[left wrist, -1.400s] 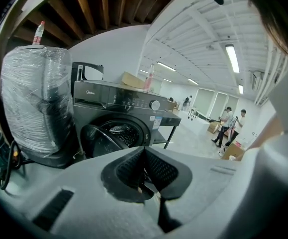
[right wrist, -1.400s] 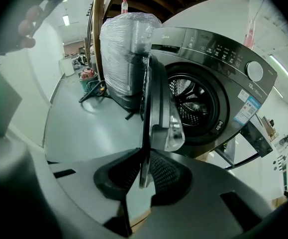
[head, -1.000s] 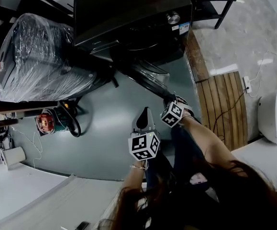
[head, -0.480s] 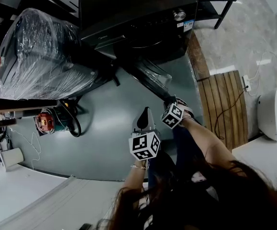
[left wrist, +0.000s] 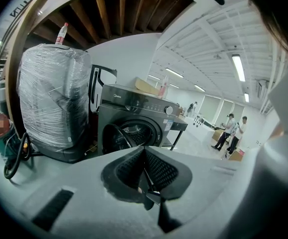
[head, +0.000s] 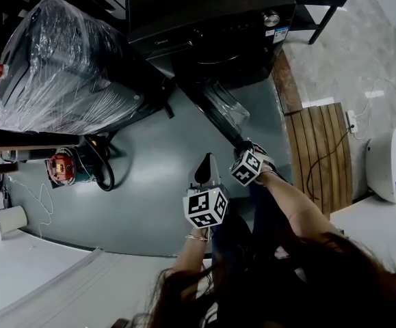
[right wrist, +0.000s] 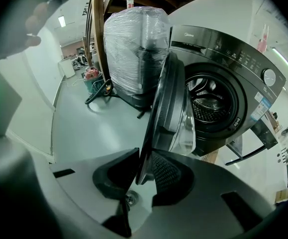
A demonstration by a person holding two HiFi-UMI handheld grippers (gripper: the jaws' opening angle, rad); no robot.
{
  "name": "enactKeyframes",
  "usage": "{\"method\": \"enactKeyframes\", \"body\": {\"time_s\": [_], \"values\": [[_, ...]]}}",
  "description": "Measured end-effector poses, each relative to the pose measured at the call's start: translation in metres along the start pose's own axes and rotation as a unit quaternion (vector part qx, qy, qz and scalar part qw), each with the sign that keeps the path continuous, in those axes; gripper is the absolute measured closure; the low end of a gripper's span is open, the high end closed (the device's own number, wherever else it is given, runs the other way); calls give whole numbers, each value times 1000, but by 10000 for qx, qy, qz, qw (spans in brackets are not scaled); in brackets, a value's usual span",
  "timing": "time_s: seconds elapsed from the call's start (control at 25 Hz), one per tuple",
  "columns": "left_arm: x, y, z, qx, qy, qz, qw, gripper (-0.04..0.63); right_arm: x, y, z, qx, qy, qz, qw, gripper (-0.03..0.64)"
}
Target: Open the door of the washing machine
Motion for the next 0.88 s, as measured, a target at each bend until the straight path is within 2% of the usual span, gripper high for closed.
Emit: {"method": "enactKeyframes", "body": {"time_s": [0.56, 0.88], "values": [[-46, -8, -34, -156, 175, 113, 9997, 584, -4, 20, -50, 106, 91, -72, 9999, 535], [-83, -16, -55, -205, 238, 172, 9994, 584, -6, 33, -80, 175, -13, -103, 9998, 529]]}}
Point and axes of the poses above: the fingertips, and each gripper's own axes: x forward along the fingers, z to its right, y out of its top, the point moved 2 cm from there along -x, backward along the fingers, and after that the axes turned 15 degrees about -y, right-handed, at the moved point
